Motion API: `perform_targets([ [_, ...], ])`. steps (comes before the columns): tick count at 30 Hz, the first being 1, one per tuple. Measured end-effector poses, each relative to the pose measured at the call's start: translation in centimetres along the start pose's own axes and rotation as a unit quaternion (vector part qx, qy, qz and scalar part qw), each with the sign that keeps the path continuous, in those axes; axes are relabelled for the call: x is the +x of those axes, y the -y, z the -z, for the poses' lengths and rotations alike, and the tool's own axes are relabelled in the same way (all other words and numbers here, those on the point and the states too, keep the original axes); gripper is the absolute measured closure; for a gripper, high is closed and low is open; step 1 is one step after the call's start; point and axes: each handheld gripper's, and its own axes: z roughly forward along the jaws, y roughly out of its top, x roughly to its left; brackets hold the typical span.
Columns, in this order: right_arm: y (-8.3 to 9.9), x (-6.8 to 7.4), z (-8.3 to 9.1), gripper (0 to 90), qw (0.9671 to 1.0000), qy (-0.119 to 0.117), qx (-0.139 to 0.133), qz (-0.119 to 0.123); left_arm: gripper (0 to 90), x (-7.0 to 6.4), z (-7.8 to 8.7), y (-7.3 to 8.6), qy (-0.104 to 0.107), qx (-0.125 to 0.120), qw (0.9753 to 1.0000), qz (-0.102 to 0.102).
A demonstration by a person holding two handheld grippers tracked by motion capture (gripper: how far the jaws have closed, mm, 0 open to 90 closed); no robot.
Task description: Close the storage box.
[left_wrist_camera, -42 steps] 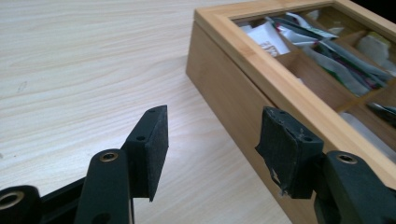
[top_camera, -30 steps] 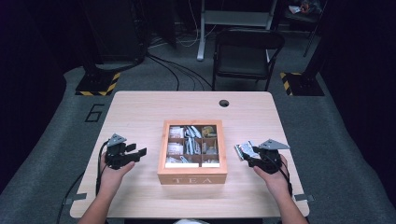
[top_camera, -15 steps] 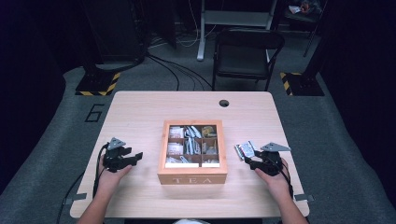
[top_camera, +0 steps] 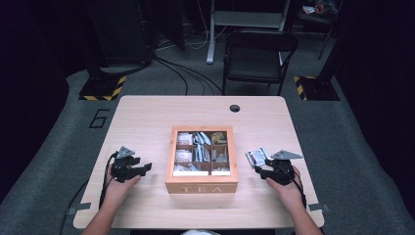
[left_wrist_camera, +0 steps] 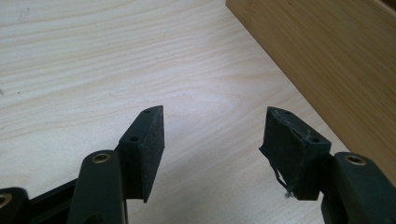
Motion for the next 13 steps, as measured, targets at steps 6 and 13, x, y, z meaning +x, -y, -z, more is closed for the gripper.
perform_targets([
  [6,0.06,0.07,-0.06,42.2,1.0,-0.002,0.001,-0.009,38.6,0.04,-0.18,0.05,0.002,0.008,1.0,0.0],
  [13,0.11,-0.05,-0.13,42.2,0.9999,-0.002,0.002,-0.012,38.2,-0.24,-0.16,0.02,0.002,0.008,1.0,-0.003],
])
